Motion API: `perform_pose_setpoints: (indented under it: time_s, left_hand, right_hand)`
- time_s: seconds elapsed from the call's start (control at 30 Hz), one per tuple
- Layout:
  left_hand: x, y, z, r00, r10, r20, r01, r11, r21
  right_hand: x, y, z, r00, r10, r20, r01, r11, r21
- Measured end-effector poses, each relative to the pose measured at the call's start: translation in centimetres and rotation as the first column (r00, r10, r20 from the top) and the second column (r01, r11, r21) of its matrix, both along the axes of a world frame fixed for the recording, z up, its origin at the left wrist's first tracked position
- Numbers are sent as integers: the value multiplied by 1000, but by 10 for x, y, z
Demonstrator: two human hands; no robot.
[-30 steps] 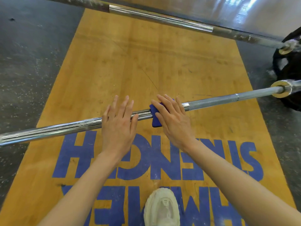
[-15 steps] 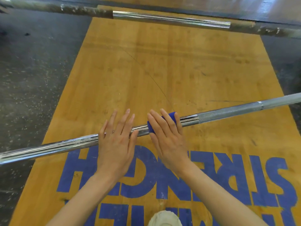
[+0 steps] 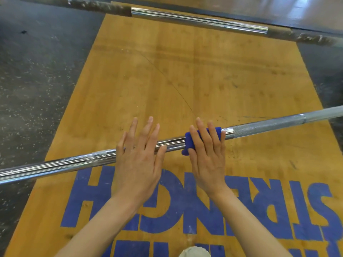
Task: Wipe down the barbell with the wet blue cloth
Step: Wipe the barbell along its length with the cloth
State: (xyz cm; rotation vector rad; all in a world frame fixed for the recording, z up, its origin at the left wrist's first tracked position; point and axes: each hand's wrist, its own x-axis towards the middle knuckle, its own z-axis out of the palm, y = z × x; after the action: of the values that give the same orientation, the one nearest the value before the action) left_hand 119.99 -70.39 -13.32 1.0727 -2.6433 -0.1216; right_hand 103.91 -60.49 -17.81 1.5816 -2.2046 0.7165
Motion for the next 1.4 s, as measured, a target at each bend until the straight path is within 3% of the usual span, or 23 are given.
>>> perform_pose_setpoints:
  time_s: [0.1,0.2,0.27,0.37,0.57,0.73,0.87,1.0,1.13,1.27,1.4]
  left_hand:
    - [-2,-3,-1,1000,-8,11,8,1000,-30]
    - [-3,-7,-3,1000,-9,11,9,998,-56]
    - [-5,-10,-3,1000,-10,20,11,998,-66]
    - [-8,-14,-3,1000,-3,8,3,998,-61]
    - [-15,-27,-3,1000,0,6,0,997,-77]
    - [-23,-38,-1,1000,15,-18,-16,999,-42]
    - [-27,-49,-2,999,2,-35,-3,999,-42]
    - [-33,-58,-2,999,10,-46,-13,998,-59]
    - [-37,-68,-2,999,14,-41,-16,999,-49]
    - [-42,-74,-2,998,31,-60,-32,999,-18]
    - [-45,-80,-2,997,37,-69,-38,999,-19]
  right_hand:
    - [6,-6,1,999,16,45,-15,1000,-18]
    - [-2,-10,0,979,167,-118,-163,986,38]
    - [-17,-5,-1,983,131,-131,-126,991,46]
    - [-19,-1,2,1000,22,-16,-22,1000,16]
    - [-21,-18,7,968,176,-178,-164,983,84]
    - [-11,-26,6,996,68,-57,-66,997,37]
    - [-21,-38,2,956,208,-205,-195,977,86]
    - [-22,-39,-1,998,17,-63,-17,1000,5]
    - [-24,-55,3,969,165,-183,-158,986,53]
    - [-29,-47,0,997,-9,-74,9,1000,3]
    - [-16,-71,3,963,177,-204,-166,984,69]
